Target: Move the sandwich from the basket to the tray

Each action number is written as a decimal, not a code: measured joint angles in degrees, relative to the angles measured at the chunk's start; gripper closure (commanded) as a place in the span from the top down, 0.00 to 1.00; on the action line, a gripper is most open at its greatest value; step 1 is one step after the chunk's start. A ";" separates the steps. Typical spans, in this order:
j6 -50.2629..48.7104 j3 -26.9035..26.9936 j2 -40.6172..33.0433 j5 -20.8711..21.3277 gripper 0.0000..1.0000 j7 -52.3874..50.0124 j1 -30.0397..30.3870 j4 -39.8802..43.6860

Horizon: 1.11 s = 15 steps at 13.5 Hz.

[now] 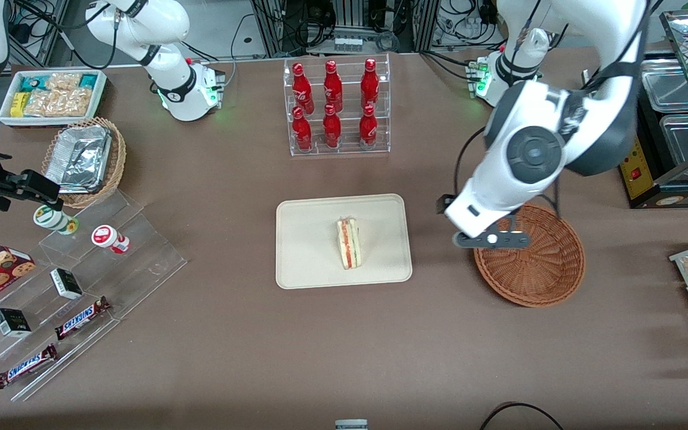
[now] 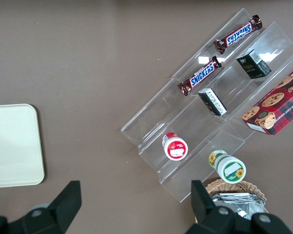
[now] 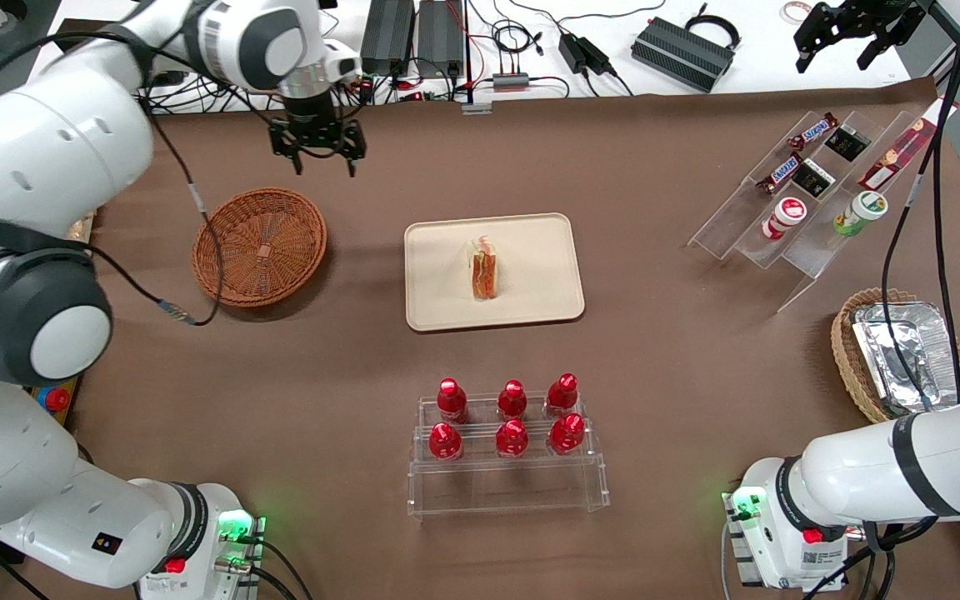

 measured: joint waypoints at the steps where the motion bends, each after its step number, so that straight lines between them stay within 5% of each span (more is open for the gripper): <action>1: -1.49 0.01 -1.36 0.00 1.00 2.02 1.16 -0.93; 8: -11.29 -0.13 -9.98 0.07 1.00 11.59 8.61 -3.59; 15: -15.76 -8.39 -17.08 0.08 1.00 17.23 23.20 -6.14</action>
